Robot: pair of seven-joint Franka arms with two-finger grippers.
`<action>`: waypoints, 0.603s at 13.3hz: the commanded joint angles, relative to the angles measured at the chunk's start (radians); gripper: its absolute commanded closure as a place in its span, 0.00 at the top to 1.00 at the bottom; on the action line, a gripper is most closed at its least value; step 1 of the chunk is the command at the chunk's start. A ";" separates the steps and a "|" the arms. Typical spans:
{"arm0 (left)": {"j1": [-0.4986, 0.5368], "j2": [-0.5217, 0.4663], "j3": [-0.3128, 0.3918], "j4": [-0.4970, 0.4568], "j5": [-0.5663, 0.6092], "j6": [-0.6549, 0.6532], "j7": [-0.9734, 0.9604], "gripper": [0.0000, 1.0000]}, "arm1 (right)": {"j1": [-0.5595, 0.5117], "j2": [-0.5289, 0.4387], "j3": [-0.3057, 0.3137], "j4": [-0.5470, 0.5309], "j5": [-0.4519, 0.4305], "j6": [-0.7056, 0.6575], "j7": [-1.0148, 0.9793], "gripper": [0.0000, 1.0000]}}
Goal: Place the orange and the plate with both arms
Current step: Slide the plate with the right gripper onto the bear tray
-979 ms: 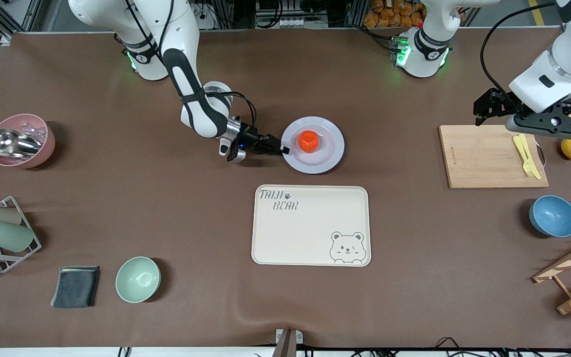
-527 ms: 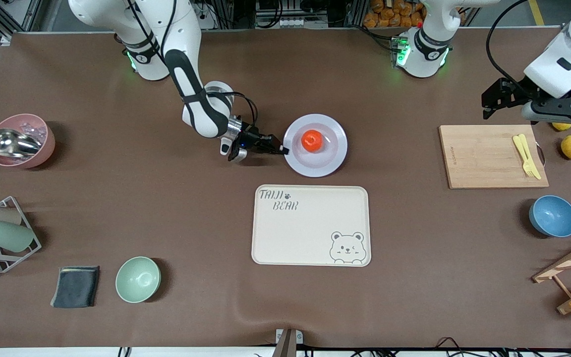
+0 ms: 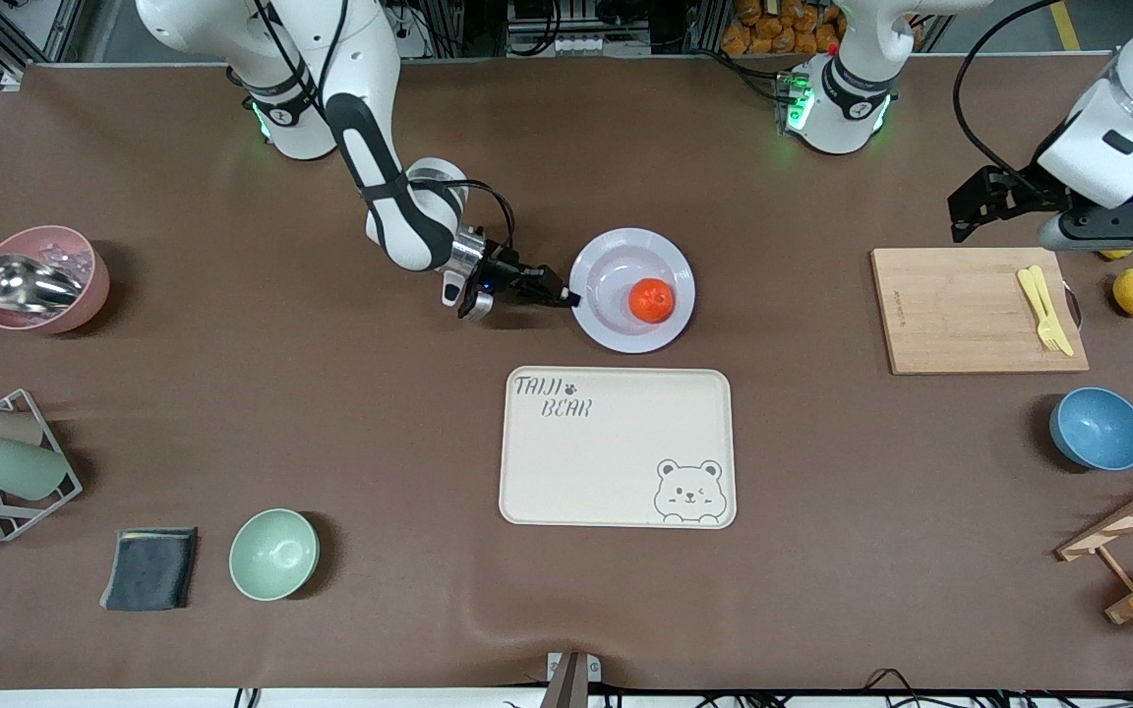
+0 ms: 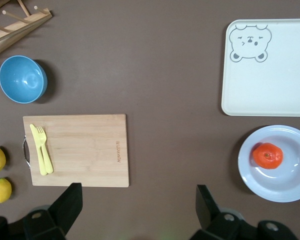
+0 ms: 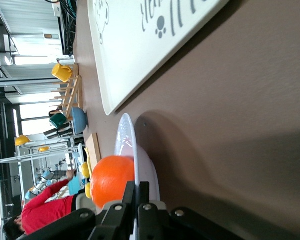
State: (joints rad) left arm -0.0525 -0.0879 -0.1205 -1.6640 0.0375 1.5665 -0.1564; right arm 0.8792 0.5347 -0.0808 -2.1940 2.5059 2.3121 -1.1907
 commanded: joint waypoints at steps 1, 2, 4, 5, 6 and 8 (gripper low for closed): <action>0.002 0.004 -0.011 0.030 -0.019 -0.029 -0.037 1.00 | 0.030 -0.041 -0.008 -0.006 0.092 0.021 -0.015 0.00; 0.002 0.002 -0.011 0.030 -0.019 -0.031 -0.041 1.00 | 0.030 -0.054 -0.008 -0.007 0.109 0.023 -0.012 0.00; 0.000 0.000 -0.013 0.032 -0.019 -0.037 -0.041 1.00 | 0.030 -0.084 0.002 -0.010 0.166 0.026 -0.006 0.00; 0.000 0.000 -0.019 0.036 -0.019 -0.039 -0.041 1.00 | 0.030 -0.090 0.004 -0.010 0.178 0.024 0.002 0.00; 0.000 0.000 -0.021 0.038 -0.019 -0.045 -0.041 1.00 | 0.030 -0.099 0.006 -0.007 0.188 0.024 0.022 0.00; 0.000 0.000 -0.027 0.038 -0.019 -0.046 -0.041 1.00 | 0.027 -0.125 0.004 -0.001 0.192 0.024 0.074 0.00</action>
State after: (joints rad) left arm -0.0533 -0.0882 -0.1392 -1.6474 0.0375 1.5467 -0.1833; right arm 0.8902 0.4598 -0.0749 -2.1827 2.5787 2.3226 -1.1232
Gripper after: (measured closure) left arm 0.000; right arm 0.956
